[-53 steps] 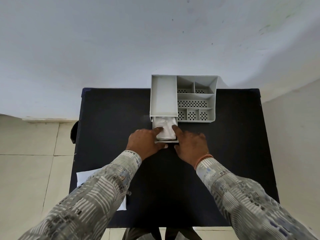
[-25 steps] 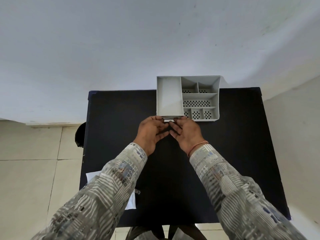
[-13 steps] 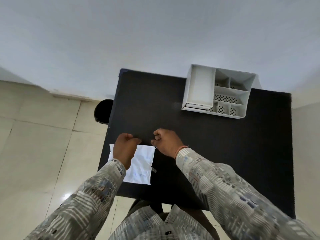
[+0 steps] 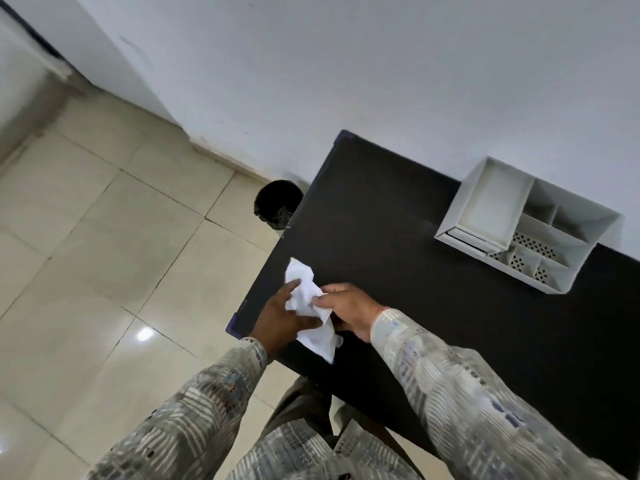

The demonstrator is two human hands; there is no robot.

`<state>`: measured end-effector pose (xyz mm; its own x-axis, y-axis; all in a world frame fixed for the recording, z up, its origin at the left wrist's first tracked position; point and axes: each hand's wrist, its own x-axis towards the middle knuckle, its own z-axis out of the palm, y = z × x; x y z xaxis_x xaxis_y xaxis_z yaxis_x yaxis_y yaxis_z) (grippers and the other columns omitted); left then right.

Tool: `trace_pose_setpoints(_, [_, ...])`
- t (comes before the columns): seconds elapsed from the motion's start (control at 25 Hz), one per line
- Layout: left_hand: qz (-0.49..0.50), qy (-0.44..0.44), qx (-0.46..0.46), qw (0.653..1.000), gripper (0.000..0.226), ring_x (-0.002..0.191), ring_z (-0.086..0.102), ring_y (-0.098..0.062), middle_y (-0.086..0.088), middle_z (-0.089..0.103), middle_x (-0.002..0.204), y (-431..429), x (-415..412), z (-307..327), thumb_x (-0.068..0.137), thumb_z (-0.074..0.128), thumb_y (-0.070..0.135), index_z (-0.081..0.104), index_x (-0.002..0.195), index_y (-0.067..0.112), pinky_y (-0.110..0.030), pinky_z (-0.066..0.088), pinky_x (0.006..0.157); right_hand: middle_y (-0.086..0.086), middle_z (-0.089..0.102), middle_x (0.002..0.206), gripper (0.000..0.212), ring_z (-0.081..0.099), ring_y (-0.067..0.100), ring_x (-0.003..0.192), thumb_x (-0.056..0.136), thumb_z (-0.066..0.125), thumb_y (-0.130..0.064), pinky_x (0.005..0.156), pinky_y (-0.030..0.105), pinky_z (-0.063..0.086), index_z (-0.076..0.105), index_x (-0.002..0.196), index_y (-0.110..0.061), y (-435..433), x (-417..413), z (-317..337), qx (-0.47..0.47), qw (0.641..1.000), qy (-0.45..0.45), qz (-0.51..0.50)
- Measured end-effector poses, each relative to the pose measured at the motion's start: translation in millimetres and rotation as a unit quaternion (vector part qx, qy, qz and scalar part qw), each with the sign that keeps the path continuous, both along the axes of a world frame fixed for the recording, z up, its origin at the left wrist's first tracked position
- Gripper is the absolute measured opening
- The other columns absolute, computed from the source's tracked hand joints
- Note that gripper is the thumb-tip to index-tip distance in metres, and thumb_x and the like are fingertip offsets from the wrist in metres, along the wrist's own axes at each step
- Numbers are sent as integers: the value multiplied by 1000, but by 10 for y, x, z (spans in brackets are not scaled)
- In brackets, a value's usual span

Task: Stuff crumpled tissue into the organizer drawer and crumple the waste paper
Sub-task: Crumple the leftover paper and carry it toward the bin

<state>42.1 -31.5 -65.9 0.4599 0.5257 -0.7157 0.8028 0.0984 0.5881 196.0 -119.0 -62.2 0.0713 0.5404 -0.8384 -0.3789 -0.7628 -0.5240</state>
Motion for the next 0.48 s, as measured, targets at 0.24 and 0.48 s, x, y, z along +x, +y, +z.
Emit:
trace_pose_setpoints(0.24, [218, -179, -132, 950, 24, 98, 80, -35, -17, 83, 110, -264, 57, 755, 92, 74, -3, 80, 111, 10, -53, 66, 86, 27, 70, 128, 34, 70, 35, 107, 103, 59, -23, 99, 57, 57, 67, 130, -5, -314, 131, 814, 143, 973, 120, -138])
trace_pose_setpoints(0.48, [439, -350, -287, 776, 18, 66, 75, -18, -12, 76, 87, -418, -122, 1591, 102, 56, 2, 73, 110, 0, -23, 62, 55, 0, 78, 119, 25, 73, 25, 116, 95, 73, -16, 94, 46, 62, 74, 118, -26, -669, -10, 1642, 249, 946, -122, -168])
